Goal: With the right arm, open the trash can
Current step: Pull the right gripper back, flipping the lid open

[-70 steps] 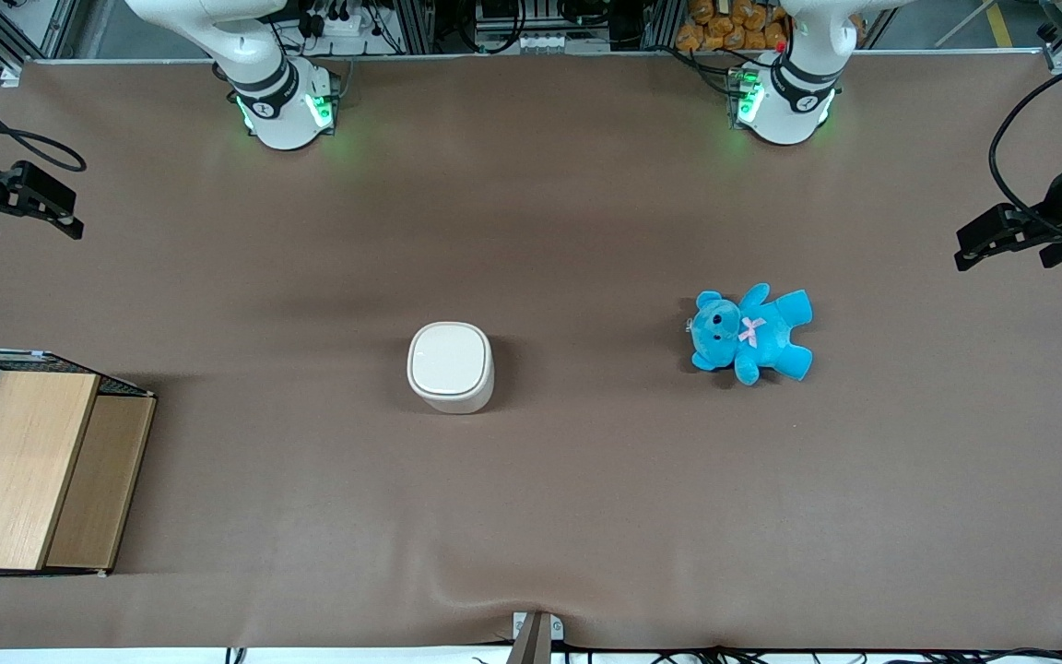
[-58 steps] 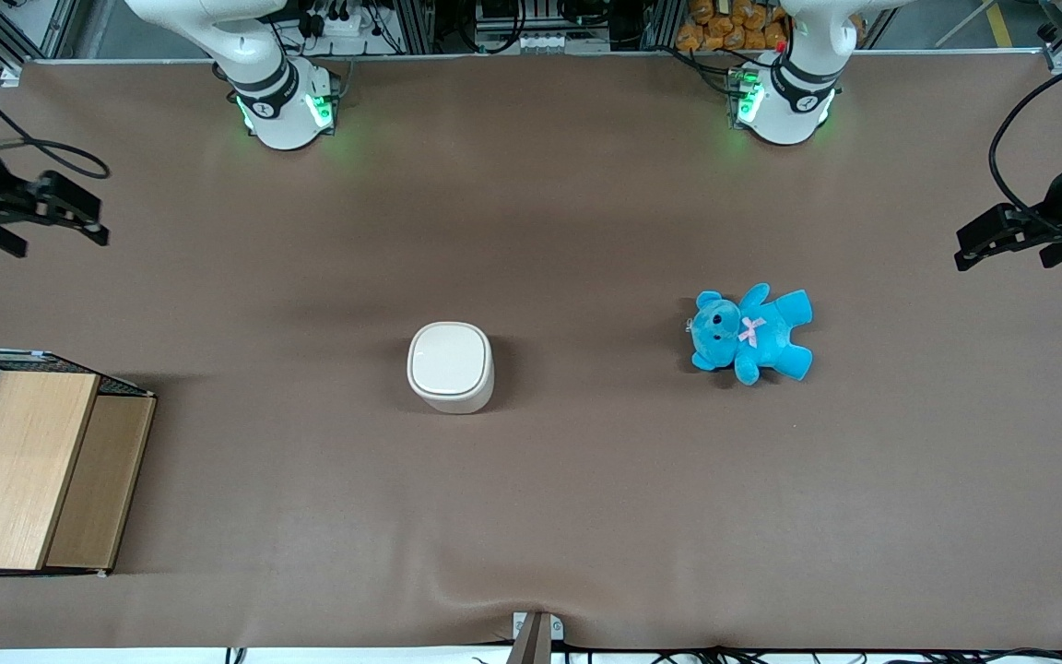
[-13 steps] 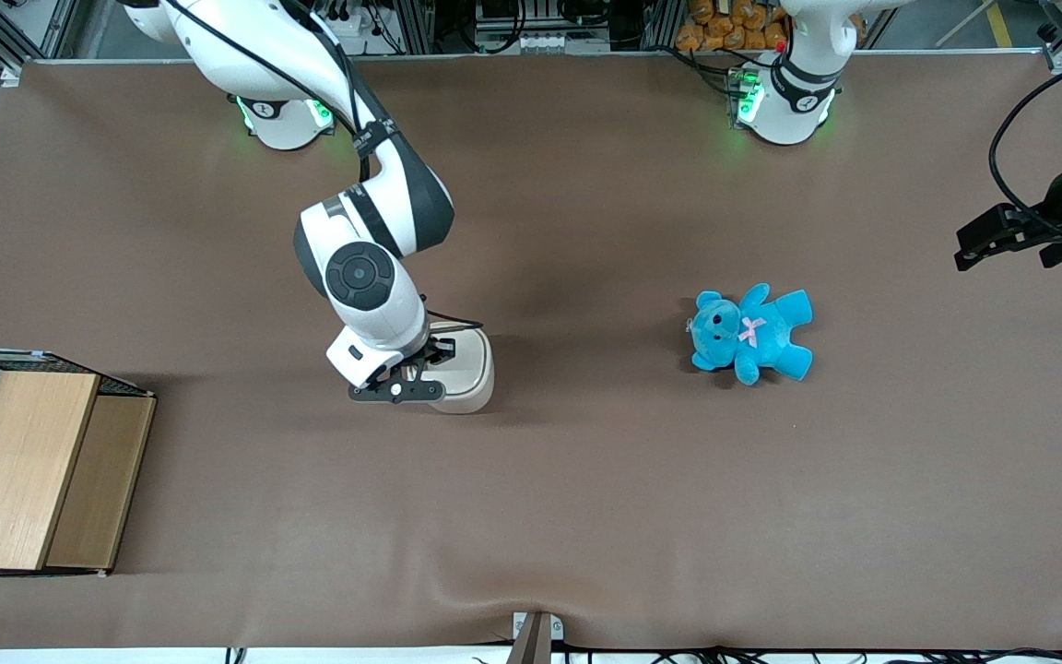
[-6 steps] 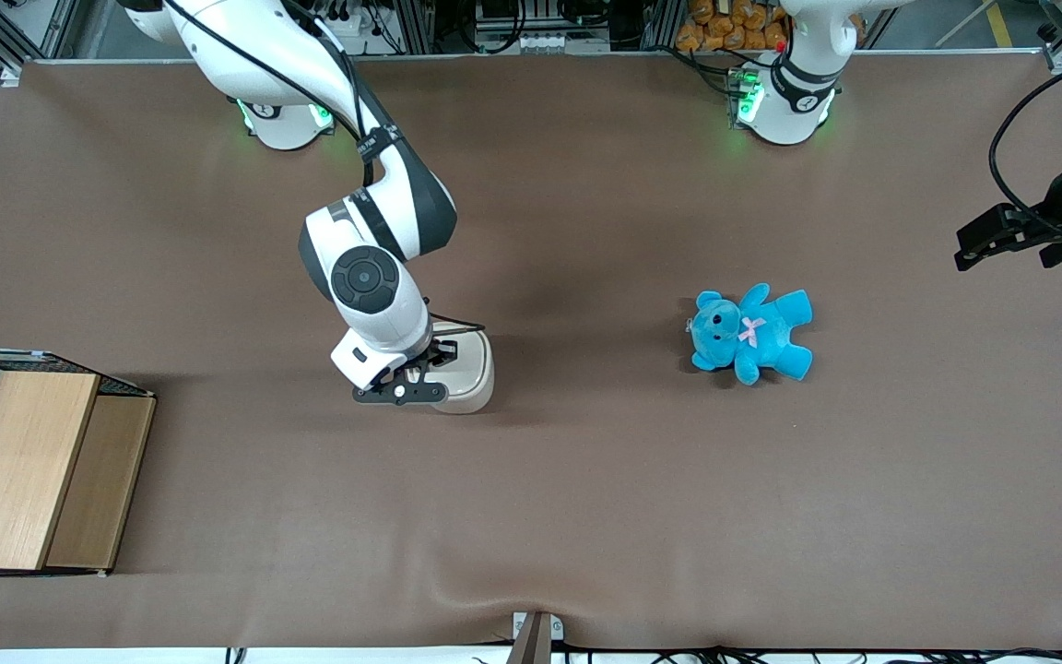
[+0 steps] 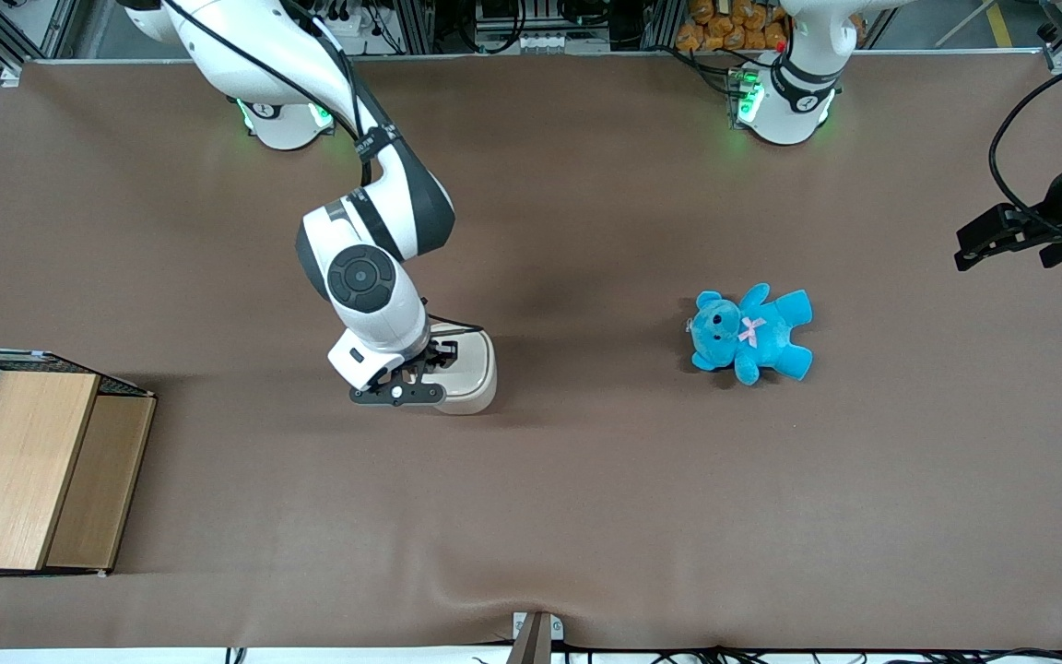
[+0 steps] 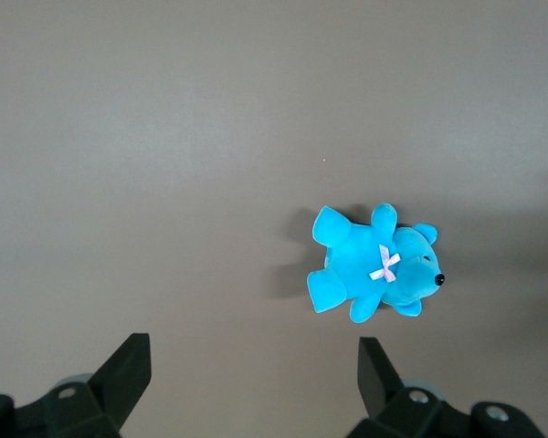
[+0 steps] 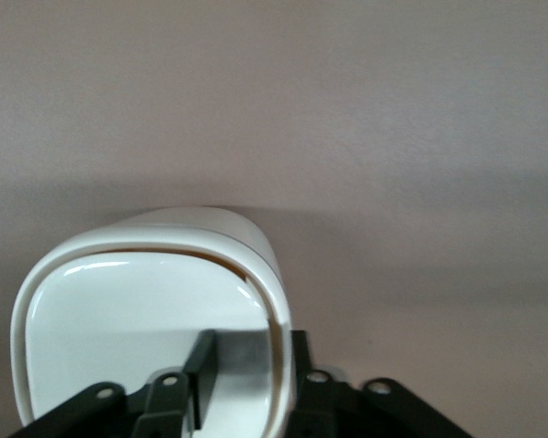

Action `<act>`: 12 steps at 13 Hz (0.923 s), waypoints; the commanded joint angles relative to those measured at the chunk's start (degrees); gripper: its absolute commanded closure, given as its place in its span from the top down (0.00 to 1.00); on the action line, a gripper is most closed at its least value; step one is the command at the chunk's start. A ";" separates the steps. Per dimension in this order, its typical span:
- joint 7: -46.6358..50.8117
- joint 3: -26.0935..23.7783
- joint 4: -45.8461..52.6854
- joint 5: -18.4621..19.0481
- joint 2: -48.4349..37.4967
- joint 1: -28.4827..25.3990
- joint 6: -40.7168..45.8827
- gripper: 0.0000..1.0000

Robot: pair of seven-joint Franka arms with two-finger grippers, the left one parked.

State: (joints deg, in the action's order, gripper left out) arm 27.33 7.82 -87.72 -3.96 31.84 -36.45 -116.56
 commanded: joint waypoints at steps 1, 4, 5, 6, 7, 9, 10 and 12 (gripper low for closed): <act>-0.18 0.18 2.11 -0.78 -3.45 0.06 6.67 1.00; -0.26 0.36 3.17 -0.61 -4.85 0.15 8.10 1.00; -0.35 0.53 3.17 -0.43 -5.64 0.24 8.27 1.00; -0.35 1.05 3.26 -0.26 -6.87 0.59 9.58 1.00; -0.44 1.41 3.70 -0.17 -8.10 0.85 10.99 1.00; -0.44 1.85 4.49 0.10 -11.08 2.43 14.15 1.00; -0.53 2.02 4.84 0.18 -12.58 3.48 15.38 1.00; -3.23 2.20 5.19 0.10 -16.18 6.38 18.11 1.00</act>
State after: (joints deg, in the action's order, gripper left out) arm 26.69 10.52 -82.06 -3.91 19.65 -32.85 -100.95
